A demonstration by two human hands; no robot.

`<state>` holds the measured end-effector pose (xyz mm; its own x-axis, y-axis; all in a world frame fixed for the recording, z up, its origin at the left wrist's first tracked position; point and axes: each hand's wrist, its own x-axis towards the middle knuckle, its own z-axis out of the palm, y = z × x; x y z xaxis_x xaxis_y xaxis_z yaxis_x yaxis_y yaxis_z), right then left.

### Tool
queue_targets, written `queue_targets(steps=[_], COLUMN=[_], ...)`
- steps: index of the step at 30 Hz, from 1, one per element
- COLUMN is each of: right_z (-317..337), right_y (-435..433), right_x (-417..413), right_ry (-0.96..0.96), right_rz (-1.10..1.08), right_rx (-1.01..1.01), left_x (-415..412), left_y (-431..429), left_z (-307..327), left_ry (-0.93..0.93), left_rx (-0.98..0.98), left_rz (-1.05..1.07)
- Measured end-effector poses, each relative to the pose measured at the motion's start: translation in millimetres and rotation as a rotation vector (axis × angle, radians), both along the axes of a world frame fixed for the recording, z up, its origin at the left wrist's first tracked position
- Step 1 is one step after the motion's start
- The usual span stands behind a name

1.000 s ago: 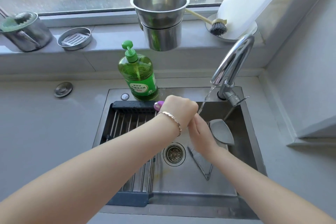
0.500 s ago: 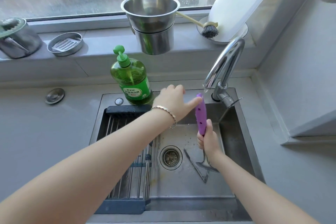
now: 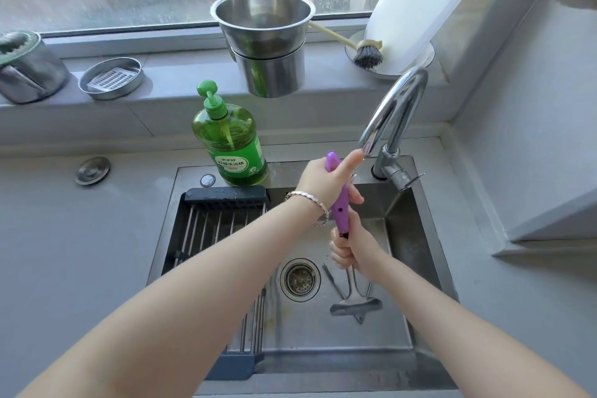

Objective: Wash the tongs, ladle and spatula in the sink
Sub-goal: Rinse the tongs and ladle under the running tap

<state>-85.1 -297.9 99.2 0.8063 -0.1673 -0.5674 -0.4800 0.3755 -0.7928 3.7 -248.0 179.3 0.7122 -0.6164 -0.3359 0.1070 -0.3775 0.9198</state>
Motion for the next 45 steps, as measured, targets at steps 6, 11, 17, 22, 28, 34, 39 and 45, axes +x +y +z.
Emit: queue_targets(steps=[6, 11, 17, 22, 28, 34, 39, 45], right_z=[-9, -8, 2, -3, -5, 7, -10, -62], right_y=[-10, -21, -37, -81, -100, -108, -82, -46], right_x=[13, 6, 9, 1, 22, 30, 1, -42], right_ry=[0.11, 0.18, 0.116, 0.319, 0.315, 0.353, 0.317, 0.44], right_rz=[0.033, 0.152, 0.219, -0.505, -0.575, -0.427, -0.236, 0.002], right_rx=[-0.231, -0.456, -0.693, -0.663, -0.65, -0.645, -0.73, -0.702], left_x=[4, 10, 8, 23, 21, 6, -40, -81], left_y=[10, 20, 18, 51, 86, 105, 93, 76], left_z=[-10, -9, -7, -15, -39, -66, -135, -195], left_ry=[-0.47, -1.265, -1.048, -0.887, -0.664, -0.448, -0.09, 0.058], left_rx=[0.024, 0.78, 1.016, 1.101, 1.142, 1.099, 0.955, 0.979], left_rz=[0.11, -0.643, -0.974, -0.865, -0.71, -0.499, -0.295, -0.174])
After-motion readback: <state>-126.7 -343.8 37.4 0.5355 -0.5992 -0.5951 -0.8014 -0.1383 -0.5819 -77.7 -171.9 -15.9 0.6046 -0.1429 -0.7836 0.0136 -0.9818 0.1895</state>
